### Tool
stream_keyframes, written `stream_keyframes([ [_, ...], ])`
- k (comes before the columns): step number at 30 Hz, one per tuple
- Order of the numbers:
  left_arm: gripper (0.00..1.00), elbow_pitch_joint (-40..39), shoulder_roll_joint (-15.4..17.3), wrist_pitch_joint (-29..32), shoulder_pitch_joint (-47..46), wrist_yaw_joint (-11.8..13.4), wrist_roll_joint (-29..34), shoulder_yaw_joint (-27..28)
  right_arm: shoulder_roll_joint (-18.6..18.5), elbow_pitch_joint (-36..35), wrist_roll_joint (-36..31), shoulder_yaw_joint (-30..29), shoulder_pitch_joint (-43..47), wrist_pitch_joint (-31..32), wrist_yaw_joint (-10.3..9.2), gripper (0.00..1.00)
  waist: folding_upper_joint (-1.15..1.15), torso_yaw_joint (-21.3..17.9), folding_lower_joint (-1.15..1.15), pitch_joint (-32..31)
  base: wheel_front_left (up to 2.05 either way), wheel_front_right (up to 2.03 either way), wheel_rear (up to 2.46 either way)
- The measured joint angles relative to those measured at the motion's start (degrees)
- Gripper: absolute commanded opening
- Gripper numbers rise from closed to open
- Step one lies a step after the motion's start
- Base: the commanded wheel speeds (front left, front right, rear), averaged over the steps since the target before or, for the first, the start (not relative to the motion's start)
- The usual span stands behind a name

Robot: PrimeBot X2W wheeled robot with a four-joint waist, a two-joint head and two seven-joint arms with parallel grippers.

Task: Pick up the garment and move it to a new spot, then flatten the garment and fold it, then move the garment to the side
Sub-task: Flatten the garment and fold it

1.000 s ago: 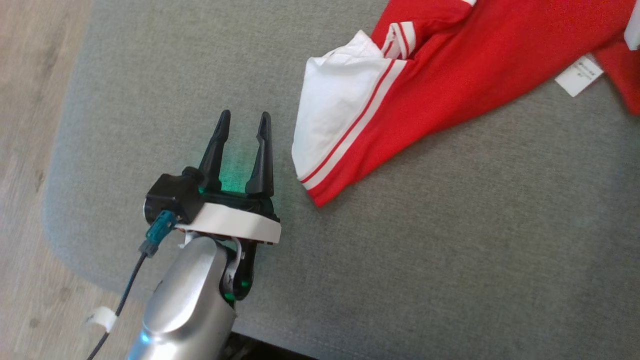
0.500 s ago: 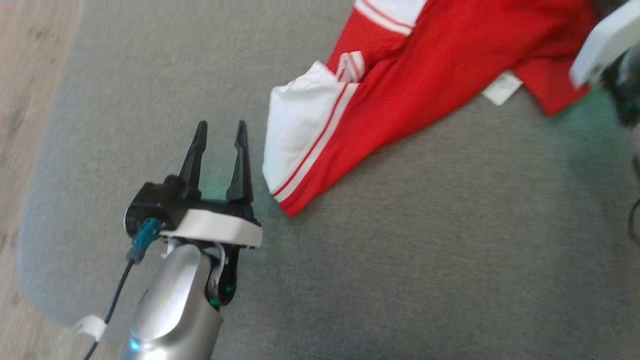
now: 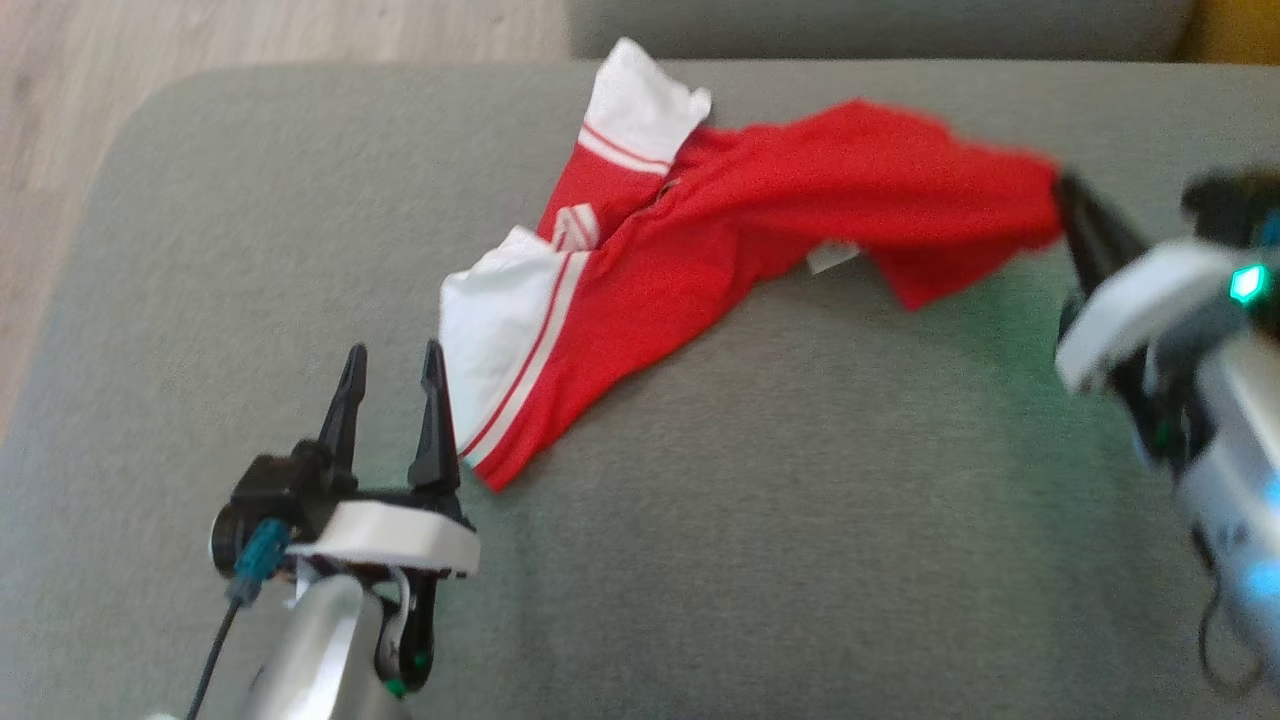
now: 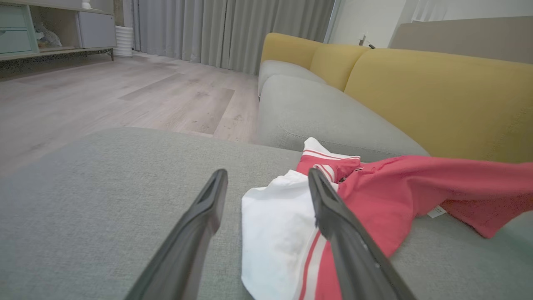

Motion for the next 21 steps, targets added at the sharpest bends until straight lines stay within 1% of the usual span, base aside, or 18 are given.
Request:
stream_keyframes([
  [2, 1.0, -0.01, 0.16, 0.0, 1.21, 0.0, 0.0, 0.41, 0.02, -2.59, -0.05, -1.78, 5.75, 0.25, 0.0, 0.0, 0.0, -1.52, 0.01, -1.31, 0.0, 0.0, 0.0],
  [3, 1.0, -0.02, 0.14, 0.0, 2.18, -0.01, 0.48, 0.89, 0.08, -5.37, -1.21, -3.58, 11.85, 1.32, 0.0, 0.0, 0.0, -3.0, 0.01, -2.53, 0.0, 0.0, 0.0],
  [5, 1.0, -0.04, 0.18, 0.0, 2.93, -0.02, 0.82, 1.47, 0.2, -8.23, -3.87, -5.48, 17.7, 2.6, 0.0, 0.0, 0.0, -4.37, 0.01, -3.65, 0.0, 0.0, 0.0],
  [6, 1.0, -0.05, 0.18, 0.0, 3.21, -0.02, 0.89, 1.54, 0.56, -9.6, -4.87, -6.57, 20.38, 3.39, 0.0, 0.0, 0.0, -4.98, 0.0, -4.13, 0.0, 0.0, 0.0],
  [7, 1.0, -0.05, 0.15, 0.0, 3.69, -0.36, 0.9, 1.57, 2.13, -12.12, -7.32, -9.33, 25.27, 4.83, 0.0, 0.0, 0.0, -6.11, 0.0, -4.94, 0.0, 0.0, 0.0],
  [8, 1.0, -0.04, 0.16, 0.0, 3.76, -0.45, 0.9, 1.57, 2.99, -13.29, -8.7, -10.46, 27.28, 5.64, 0.0, 0.36, 0.0, -6.57, 0.0, -5.23, 0.0, 0.0, 0.0],
  [9, 1.0, -0.07, 0.15, 0.0, 3.73, -0.49, 0.91, 1.56, 3.82, -14.54, -10.81, -11.6, 29.12, 5.83, 0.0, 1.0, 0.0, -6.97, 0.01, -5.44, 0.0, 0.0, 0.0],
  [10, 1.0, -0.07, 0.15, 0.0, 3.73, -0.49, 0.91, 1.56, 3.82, -14.54, -10.81, -11.6, 29.12, 5.83, 0.0, 1.0, 0.0, -6.97, 0.01, -5.44, 0.0, 0.0, 0.0],
  [13, 1.0, -0.05, 0.13, 0.0, 3.7, -0.55, 1.07, 1.55, 7.28, -18.38, -15.62, -17.23, 32.28, 5.31, 0.0, 1.0, 0.0, -7.5, 0.01, -5.44, 0.0, 0.0, 0.0],
  [16, 1.0, 0.01, 0.12, 0.0, 3.55, -0.96, 1.44, 1.47, 11.88, -23.32, -19.8, -22.2, 31.87, 1.08, 0.0, 1.0, 0.0, -7.4, 0.03, -4.96, 0.0, 0.0, 0.0],
  [19, 1.0, 0.22, 0.13, 0.0, 3.52, -1.03, 1.46, 1.43, 16.26, -27.27, -22.6, -24.72, 31.6, -4.07, 0.0, 1.0, 0.0, -6.92, 0.02, -4.7, 0.0, 0.0, 0.0],
  [21, 1.0, 0.25, 0.1, 0.0, 3.43, -1.46, 1.77, 1.33, 18.37, -27.94, -24.24, -25.68, 31.78, -6.98, 0.0, 1.0, 0.0, -6.44, 0.03, -4.51, 0.0, 0.0, 0.0],
])
